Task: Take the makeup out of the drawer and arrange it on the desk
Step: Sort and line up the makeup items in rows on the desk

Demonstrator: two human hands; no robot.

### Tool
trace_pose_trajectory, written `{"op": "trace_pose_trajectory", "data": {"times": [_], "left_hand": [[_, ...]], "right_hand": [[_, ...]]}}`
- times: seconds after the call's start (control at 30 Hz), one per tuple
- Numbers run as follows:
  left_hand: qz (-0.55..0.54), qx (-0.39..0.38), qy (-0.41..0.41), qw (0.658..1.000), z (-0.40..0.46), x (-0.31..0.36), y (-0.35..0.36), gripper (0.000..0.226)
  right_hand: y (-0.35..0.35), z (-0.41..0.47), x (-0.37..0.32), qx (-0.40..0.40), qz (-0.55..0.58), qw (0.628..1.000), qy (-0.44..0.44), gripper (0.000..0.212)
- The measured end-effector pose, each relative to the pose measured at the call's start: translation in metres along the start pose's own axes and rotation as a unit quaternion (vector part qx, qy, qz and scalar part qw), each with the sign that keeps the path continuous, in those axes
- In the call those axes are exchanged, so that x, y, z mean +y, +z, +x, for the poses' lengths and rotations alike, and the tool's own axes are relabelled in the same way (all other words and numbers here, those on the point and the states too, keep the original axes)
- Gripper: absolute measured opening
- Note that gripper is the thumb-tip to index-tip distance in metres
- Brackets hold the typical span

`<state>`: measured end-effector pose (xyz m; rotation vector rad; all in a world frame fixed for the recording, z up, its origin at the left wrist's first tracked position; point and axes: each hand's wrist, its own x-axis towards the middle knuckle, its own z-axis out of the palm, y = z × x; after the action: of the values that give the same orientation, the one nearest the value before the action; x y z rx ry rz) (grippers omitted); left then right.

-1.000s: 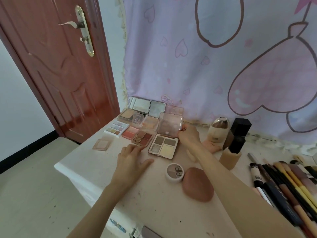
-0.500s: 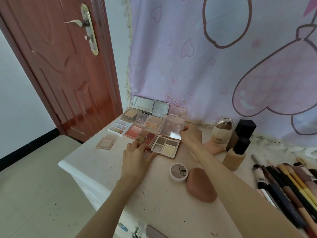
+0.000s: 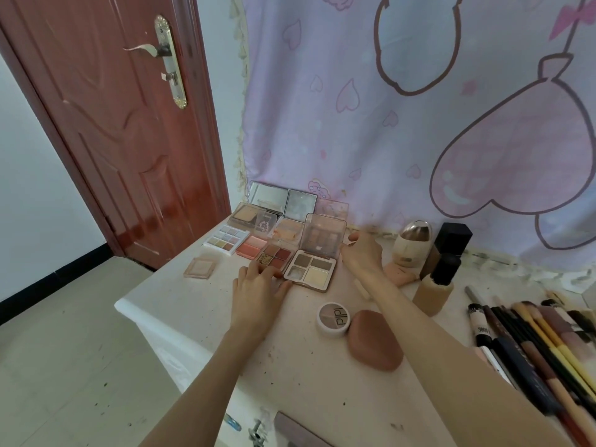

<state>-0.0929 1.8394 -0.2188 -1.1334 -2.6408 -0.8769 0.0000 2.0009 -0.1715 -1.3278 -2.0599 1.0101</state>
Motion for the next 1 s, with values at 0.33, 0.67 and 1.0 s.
{"op": "trace_pose_trajectory", "data": {"times": [0.33, 0.67, 1.0], "left_hand": [[0.065, -0.060, 0.075, 0.993, -0.038, -0.001, -0.012, 0.040], [0.160, -0.175, 0.080, 0.968, -0.060, 0.002, -0.017, 0.053], [-0.136, -0.009, 0.112, 0.984, -0.077, 0.019, -0.031, 0.044]], "right_hand": [[-0.041, -0.073, 0.030, -0.017, -0.025, 0.984, -0.178, 0.018], [-0.062, -0.120, 0.088, -0.167, -0.160, 0.952, -0.200, 0.085], [-0.070, -0.137, 0.080, -0.077, 0.247, 0.961, -0.097, 0.051]]}}
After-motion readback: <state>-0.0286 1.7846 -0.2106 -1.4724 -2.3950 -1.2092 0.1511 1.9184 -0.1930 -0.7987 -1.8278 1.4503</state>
